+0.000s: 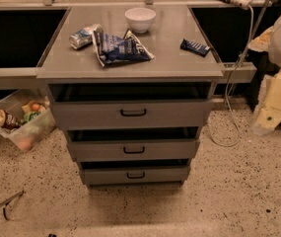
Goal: Open middle drawer
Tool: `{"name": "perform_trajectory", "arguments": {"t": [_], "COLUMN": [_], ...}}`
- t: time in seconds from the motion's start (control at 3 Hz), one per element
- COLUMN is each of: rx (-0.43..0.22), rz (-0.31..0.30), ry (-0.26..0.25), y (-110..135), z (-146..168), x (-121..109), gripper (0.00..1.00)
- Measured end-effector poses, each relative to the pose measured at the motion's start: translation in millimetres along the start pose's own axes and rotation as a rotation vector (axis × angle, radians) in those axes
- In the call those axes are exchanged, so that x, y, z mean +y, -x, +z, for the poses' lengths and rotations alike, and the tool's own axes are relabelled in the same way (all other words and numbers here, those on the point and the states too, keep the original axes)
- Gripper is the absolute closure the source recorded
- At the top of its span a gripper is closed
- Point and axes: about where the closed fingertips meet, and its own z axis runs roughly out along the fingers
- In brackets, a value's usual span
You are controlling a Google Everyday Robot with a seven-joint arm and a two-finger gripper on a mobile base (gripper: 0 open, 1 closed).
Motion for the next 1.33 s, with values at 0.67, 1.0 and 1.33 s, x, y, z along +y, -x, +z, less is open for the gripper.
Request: {"name": "perform_trajectory", "arguments": {"t": [0.67,1.0,1.33], "rx": [-0.055,-0.164,-0.282], "rz": [-0.005,0.018,0.024], "ry": [0.011,0.060,0.099], "y": [2.4,3.3,16.6], "z": [24.3,87.7,157.1], "x": [3.7,16.7,31.5], "gripper": [0.00,0.00,0.00]}}
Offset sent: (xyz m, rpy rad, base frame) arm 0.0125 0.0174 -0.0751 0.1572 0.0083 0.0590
